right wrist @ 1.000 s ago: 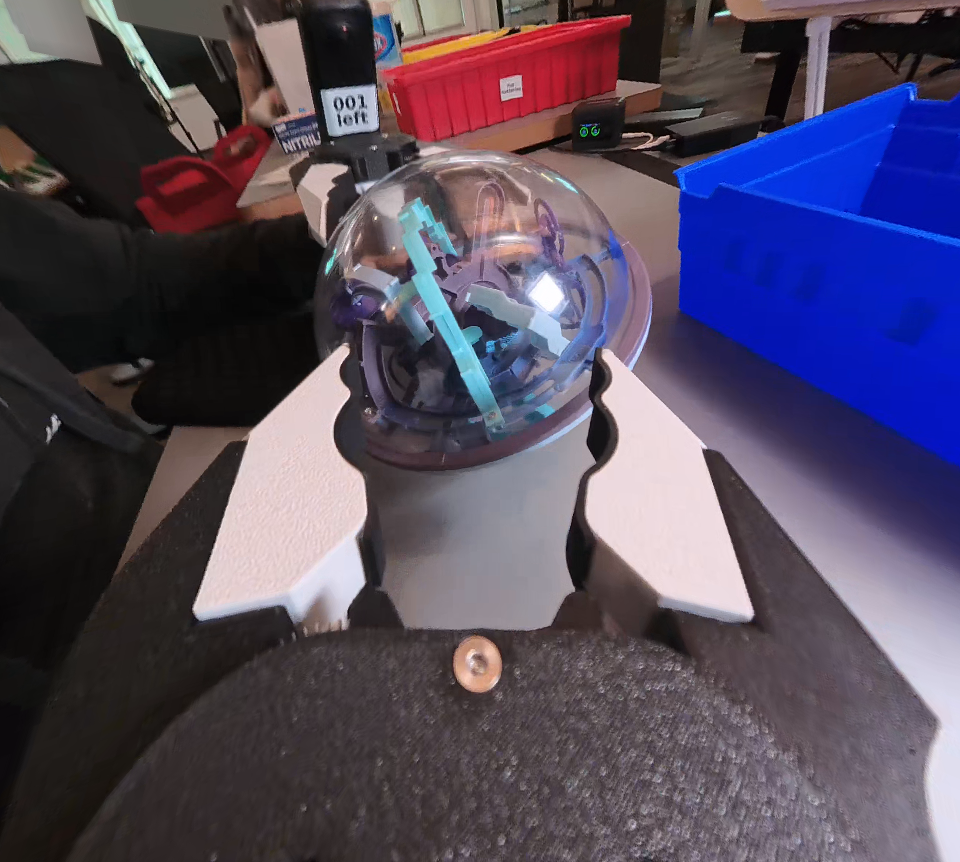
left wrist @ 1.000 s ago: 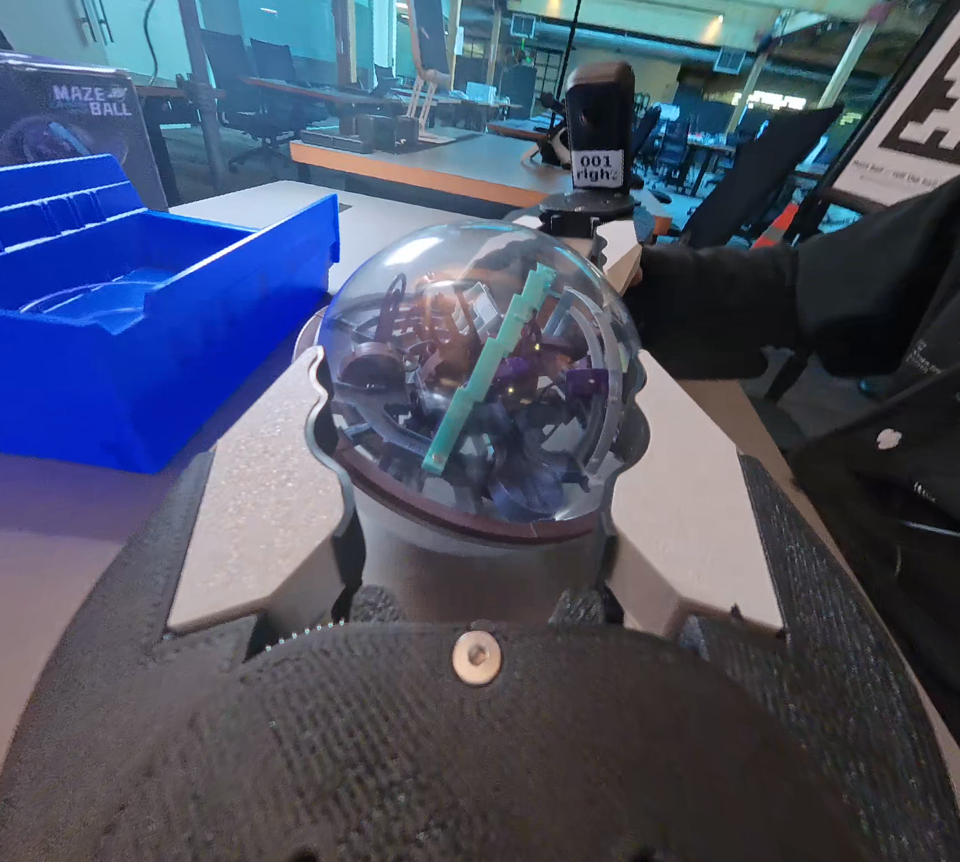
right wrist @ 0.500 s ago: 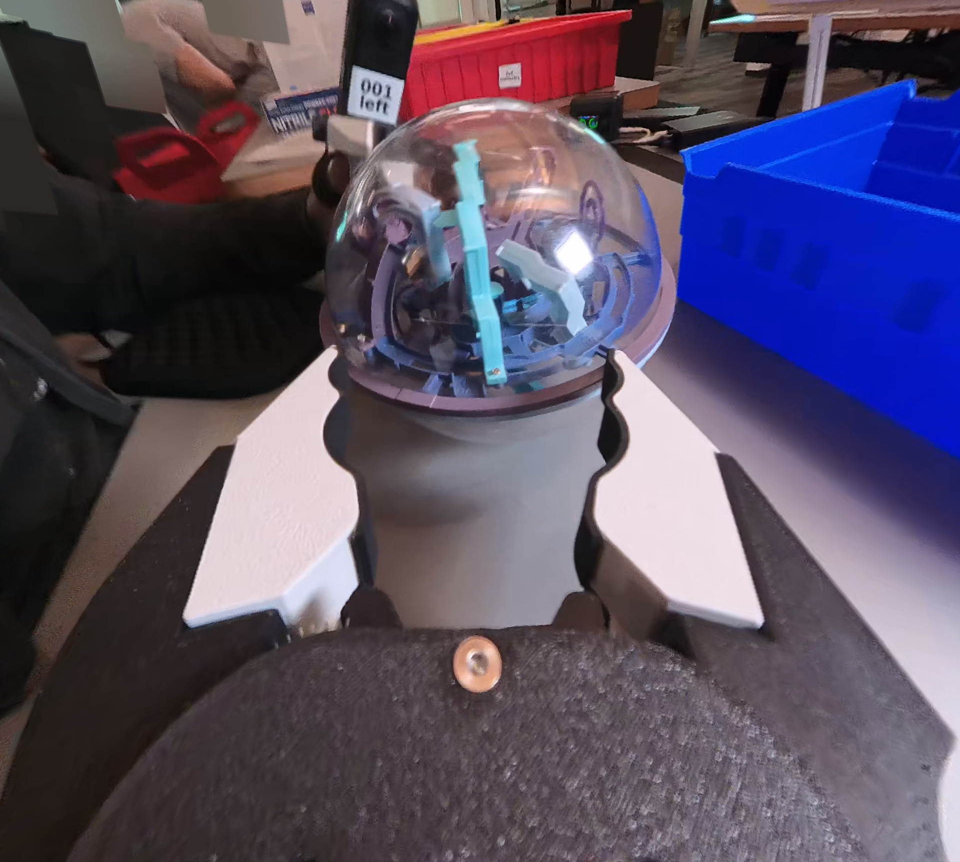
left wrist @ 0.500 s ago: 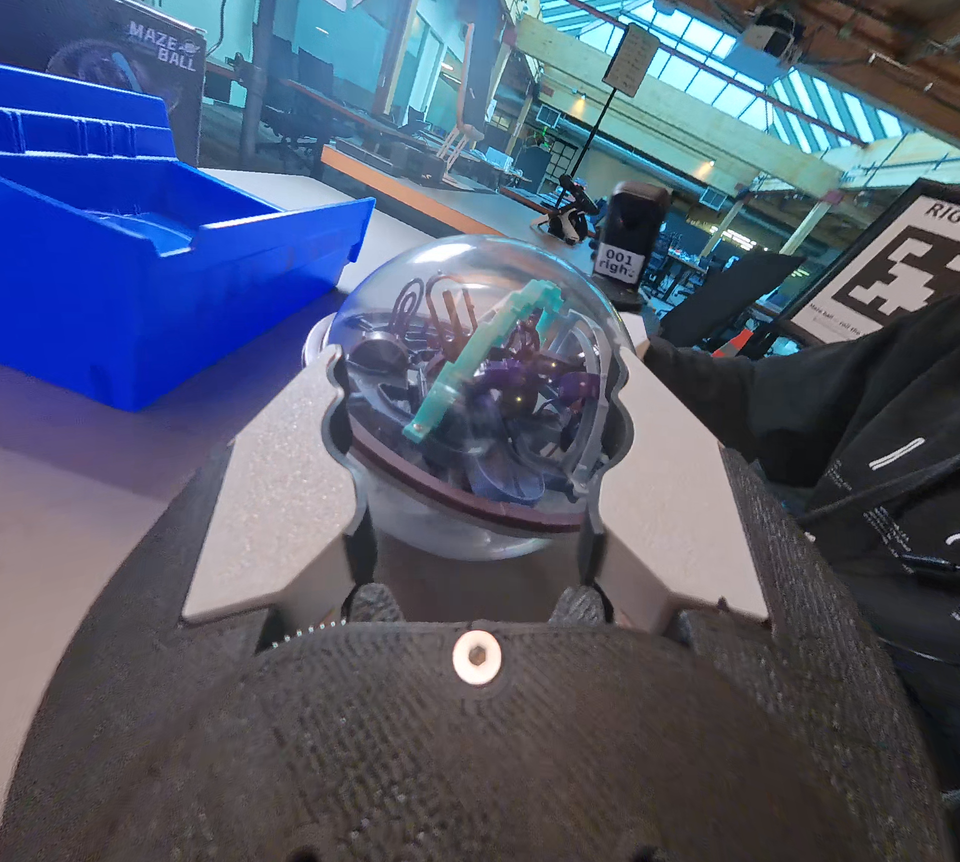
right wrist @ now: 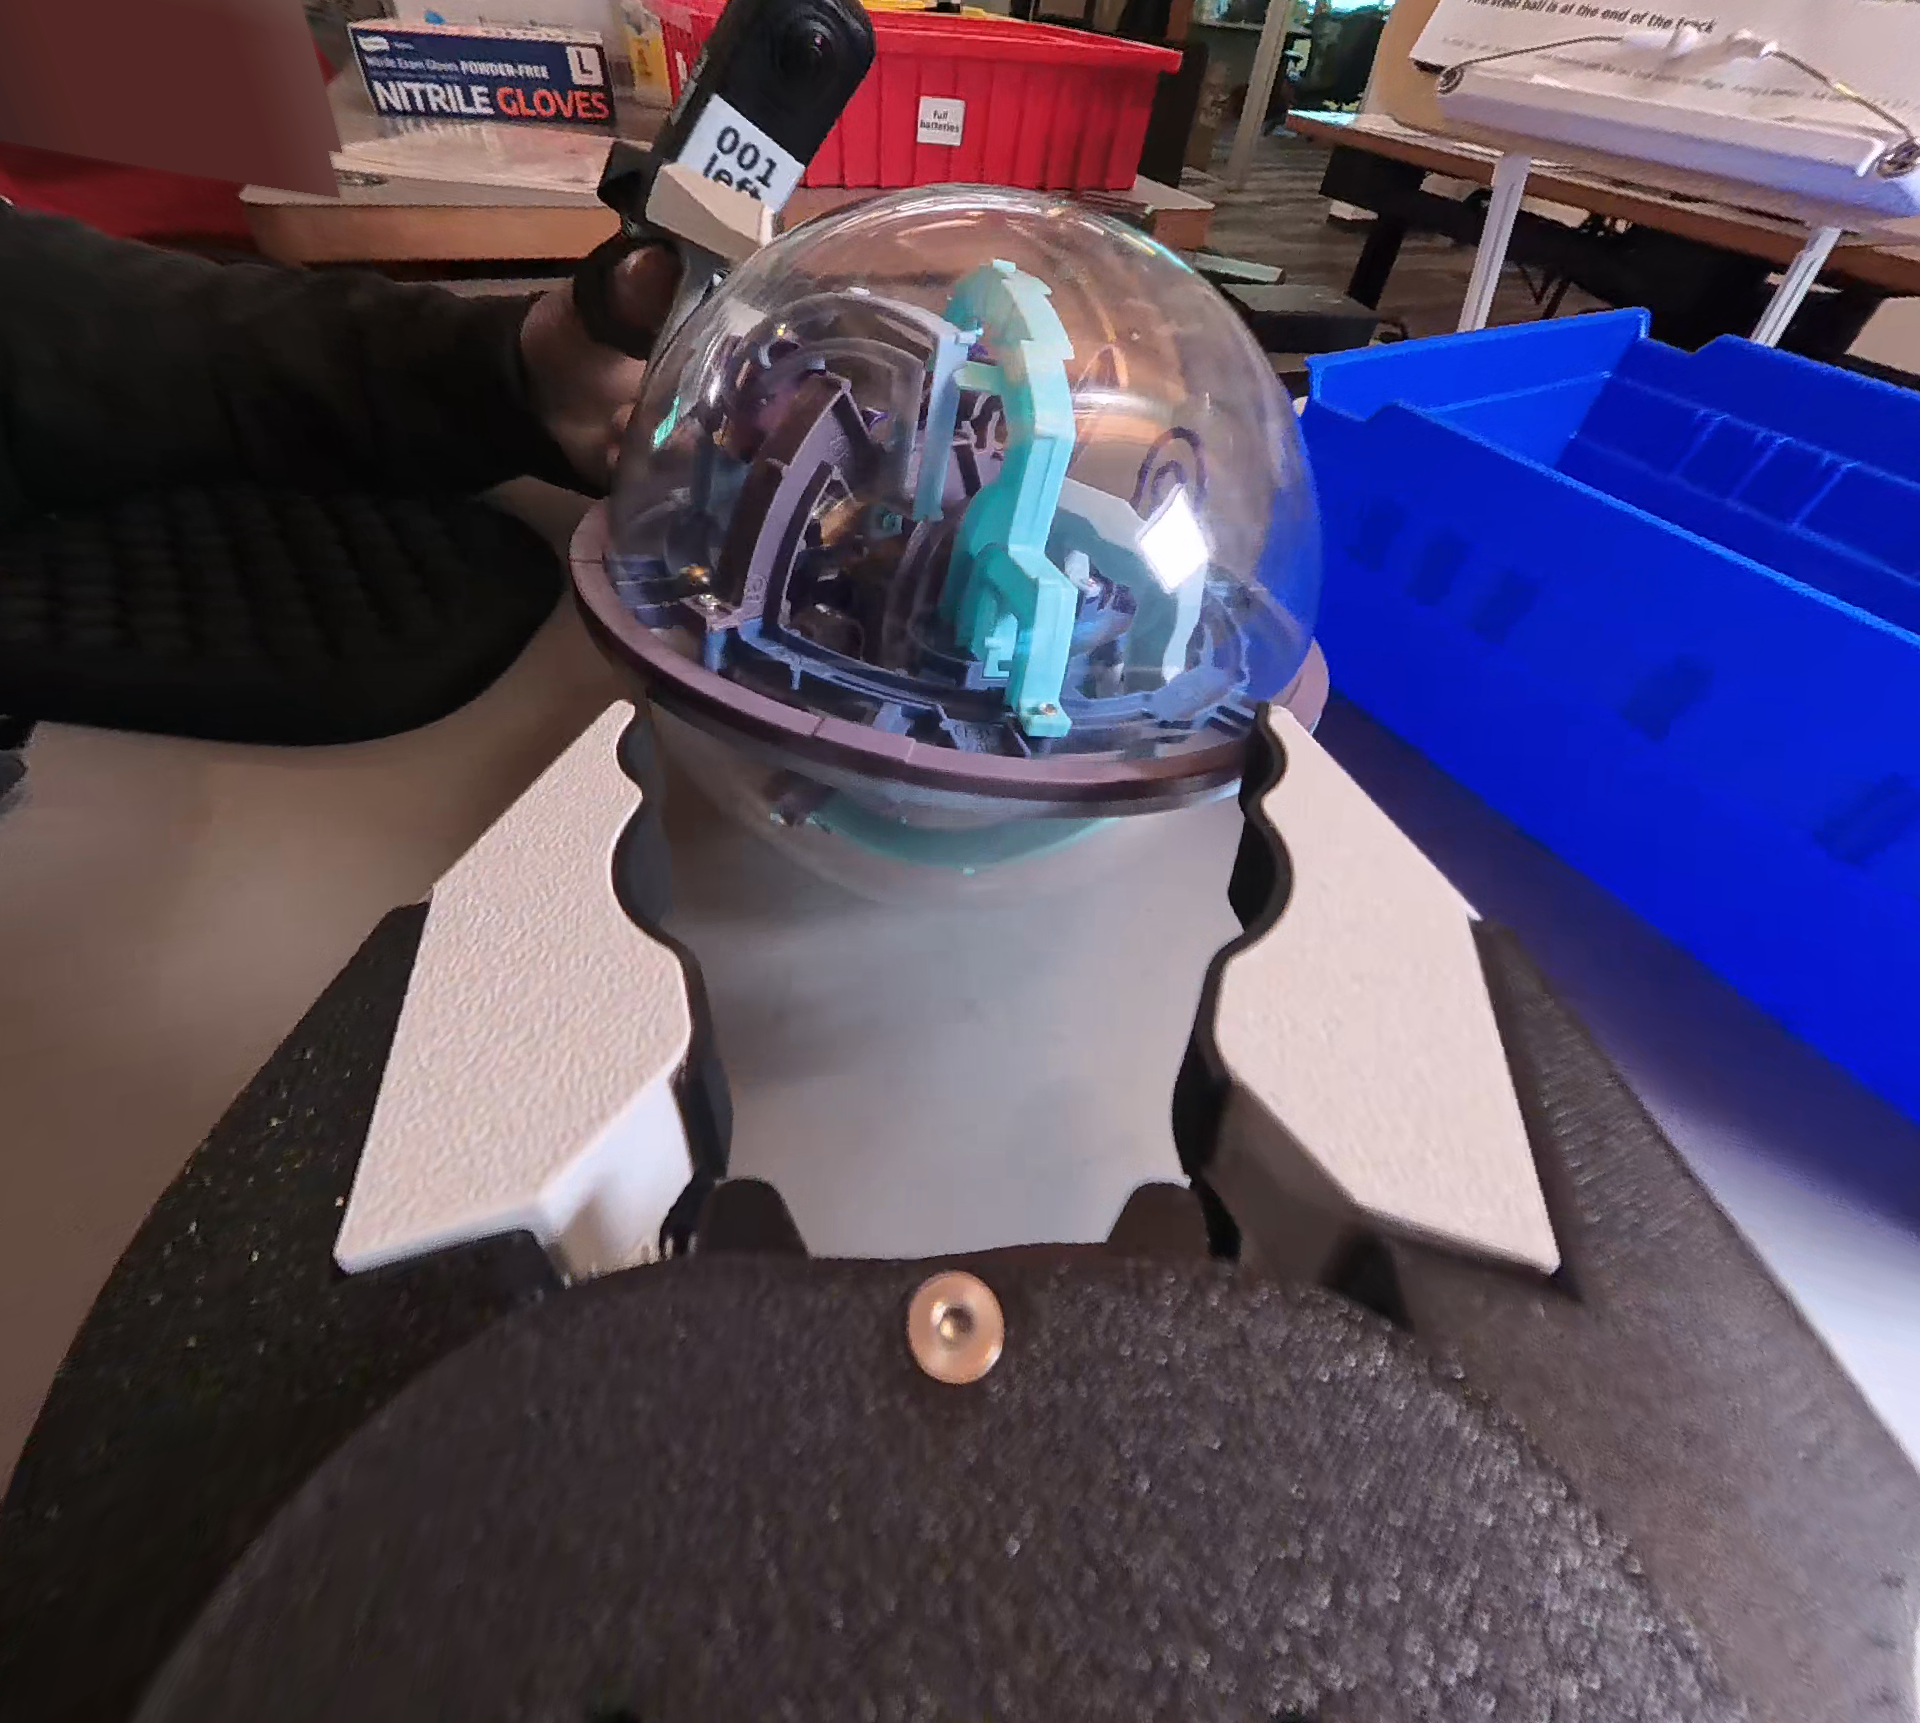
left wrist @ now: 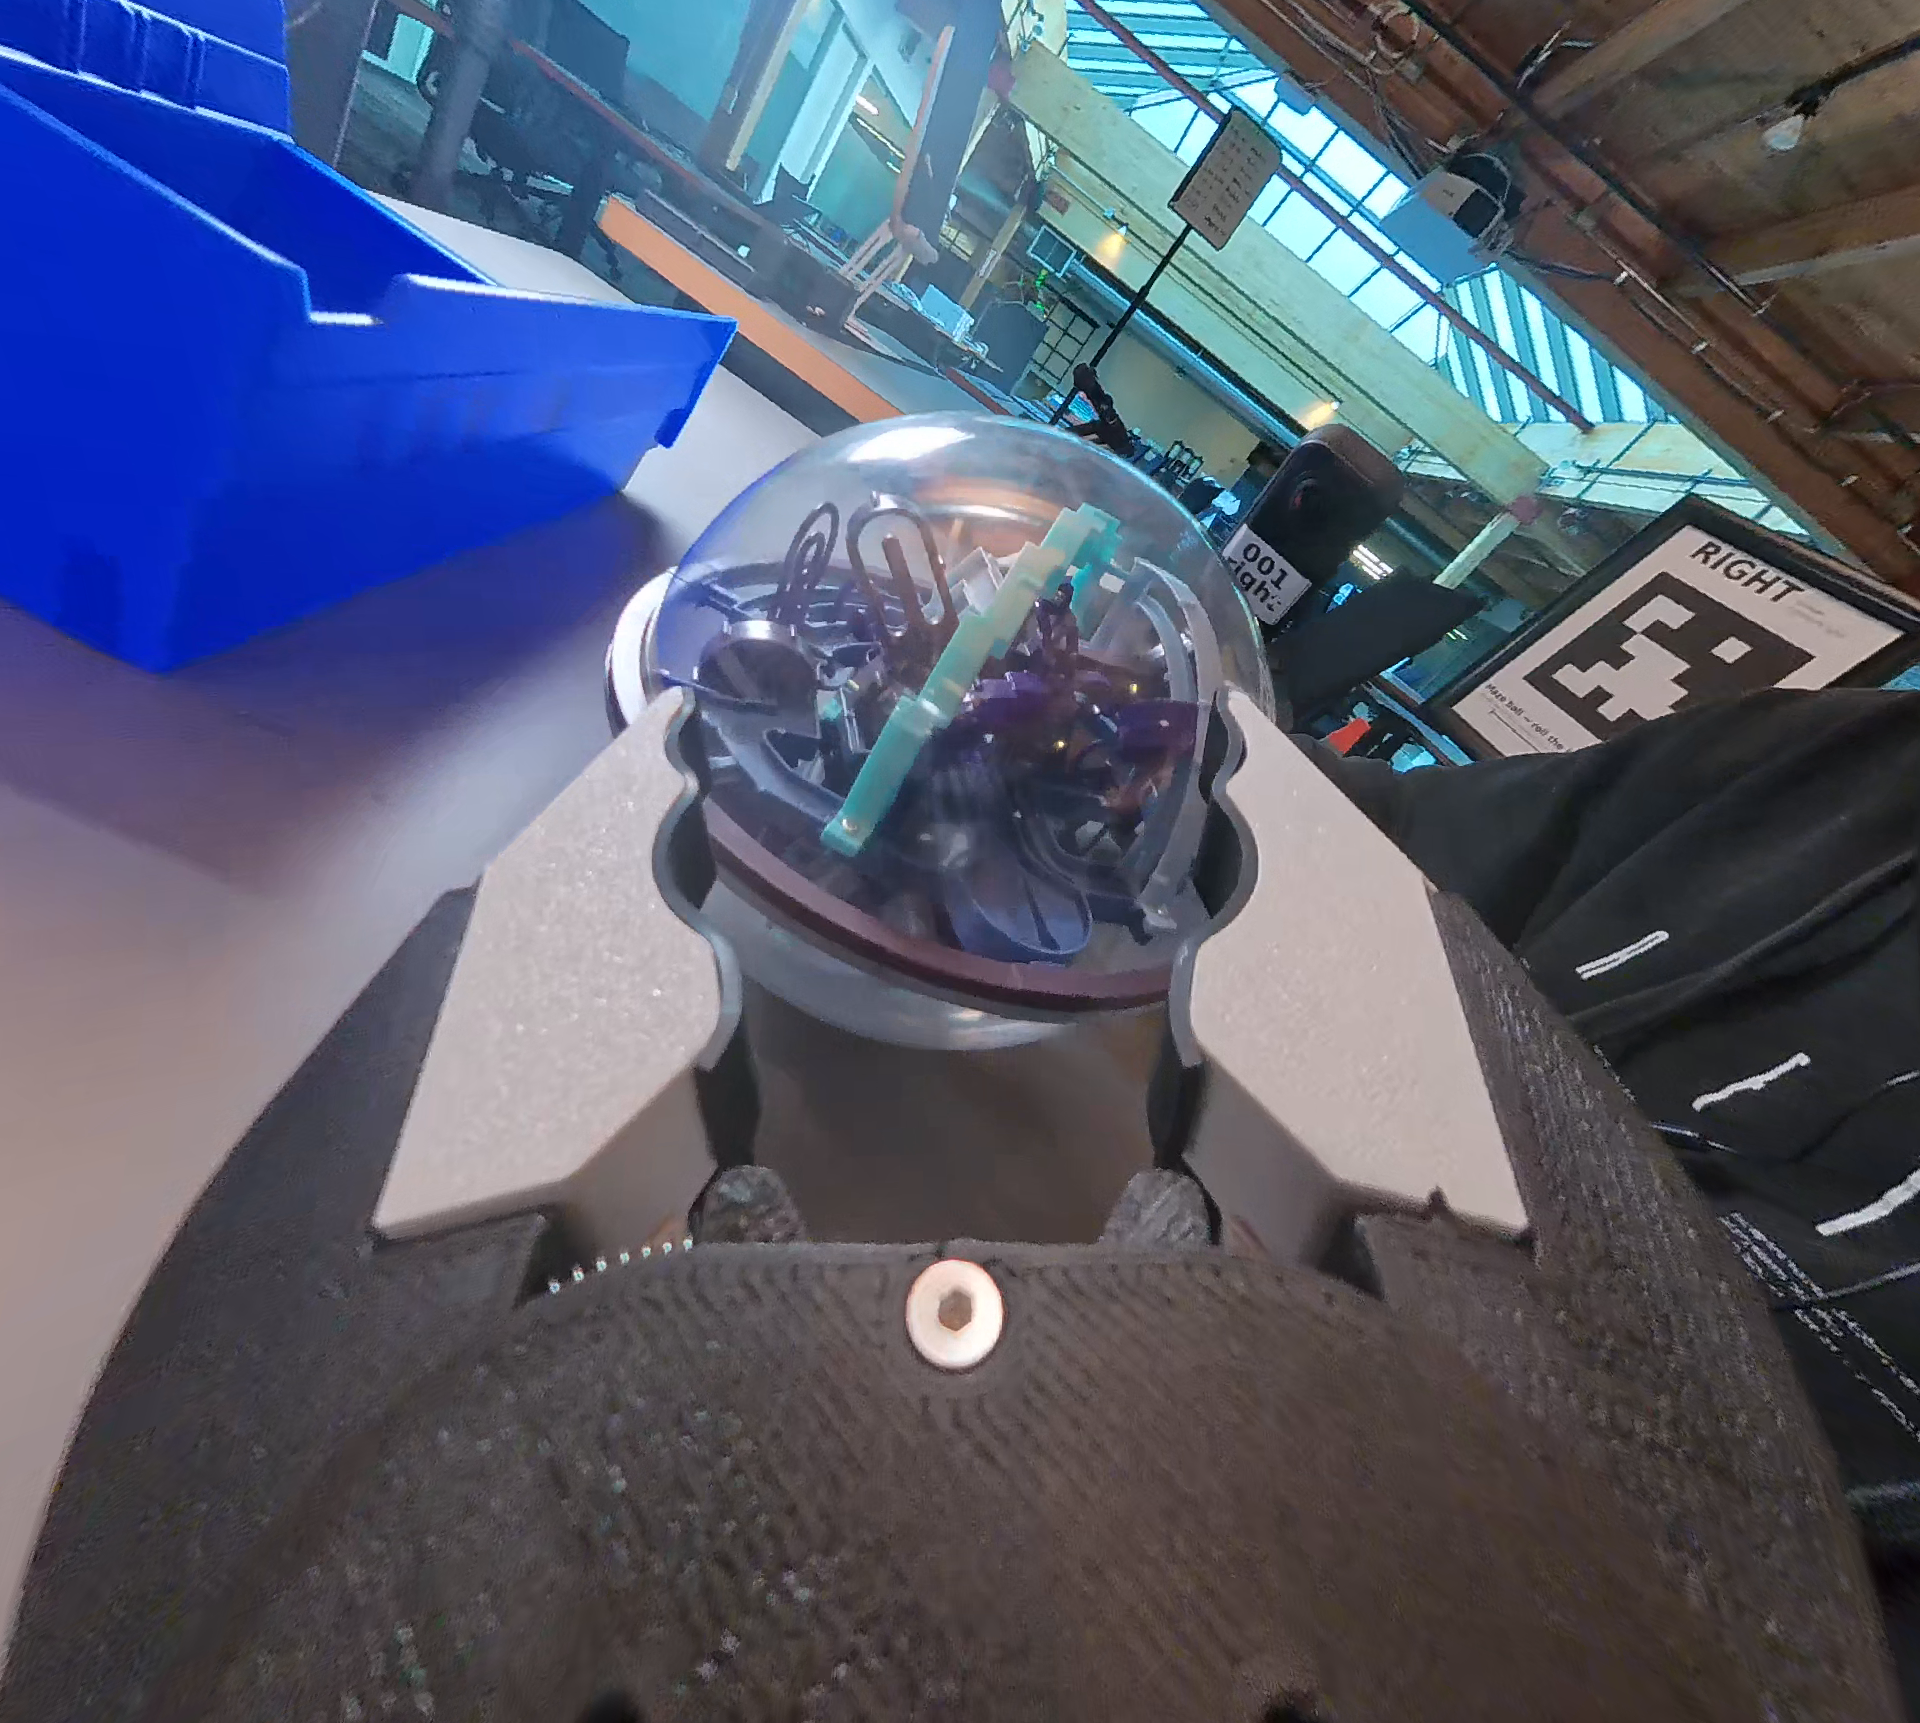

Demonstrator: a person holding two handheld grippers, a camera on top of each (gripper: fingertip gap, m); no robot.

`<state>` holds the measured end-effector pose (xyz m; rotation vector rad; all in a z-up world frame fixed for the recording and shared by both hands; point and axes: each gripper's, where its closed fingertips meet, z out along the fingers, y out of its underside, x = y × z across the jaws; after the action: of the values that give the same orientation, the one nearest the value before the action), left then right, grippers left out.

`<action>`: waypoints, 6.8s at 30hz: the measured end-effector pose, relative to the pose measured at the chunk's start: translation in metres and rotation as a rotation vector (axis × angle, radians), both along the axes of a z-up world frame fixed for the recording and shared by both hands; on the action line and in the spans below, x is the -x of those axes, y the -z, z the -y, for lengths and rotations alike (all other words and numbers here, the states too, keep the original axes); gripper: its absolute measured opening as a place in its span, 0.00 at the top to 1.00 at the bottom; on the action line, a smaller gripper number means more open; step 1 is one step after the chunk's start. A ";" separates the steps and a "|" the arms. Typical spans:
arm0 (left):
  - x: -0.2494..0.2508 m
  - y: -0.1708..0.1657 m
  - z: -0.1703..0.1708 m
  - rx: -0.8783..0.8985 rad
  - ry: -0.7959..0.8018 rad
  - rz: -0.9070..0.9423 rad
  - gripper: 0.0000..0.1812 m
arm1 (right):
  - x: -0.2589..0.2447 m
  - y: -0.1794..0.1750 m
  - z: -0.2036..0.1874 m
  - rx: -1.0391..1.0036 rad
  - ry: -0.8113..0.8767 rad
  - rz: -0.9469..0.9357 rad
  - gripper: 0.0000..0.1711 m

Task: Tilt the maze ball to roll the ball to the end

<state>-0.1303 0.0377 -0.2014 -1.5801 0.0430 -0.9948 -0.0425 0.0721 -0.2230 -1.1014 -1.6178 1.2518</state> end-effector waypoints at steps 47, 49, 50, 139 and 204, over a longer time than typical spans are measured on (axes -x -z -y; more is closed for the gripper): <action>-0.034 0.022 -0.014 -0.038 0.226 -0.206 0.55 | -0.022 -0.046 -0.056 0.291 0.062 -0.065 0.51; -0.051 0.040 0.000 0.035 0.334 -0.315 0.60 | -0.024 -0.053 -0.048 0.352 0.004 -0.079 0.51; -0.060 0.050 0.012 0.062 0.425 -0.390 0.61 | -0.024 -0.055 -0.044 0.371 -0.022 -0.081 0.50; -0.063 0.048 0.010 -0.095 0.351 -0.572 0.24 | -0.024 -0.030 0.016 -0.002 -0.079 -0.012 0.39; -0.023 0.022 0.005 -0.098 0.213 -0.557 0.32 | -0.029 -0.015 -0.015 -0.055 0.033 -0.043 0.28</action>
<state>-0.1068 0.0331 -0.2237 -1.7417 0.6449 -0.6714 -0.0135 0.0875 -0.2076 -1.0559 -1.5871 1.1946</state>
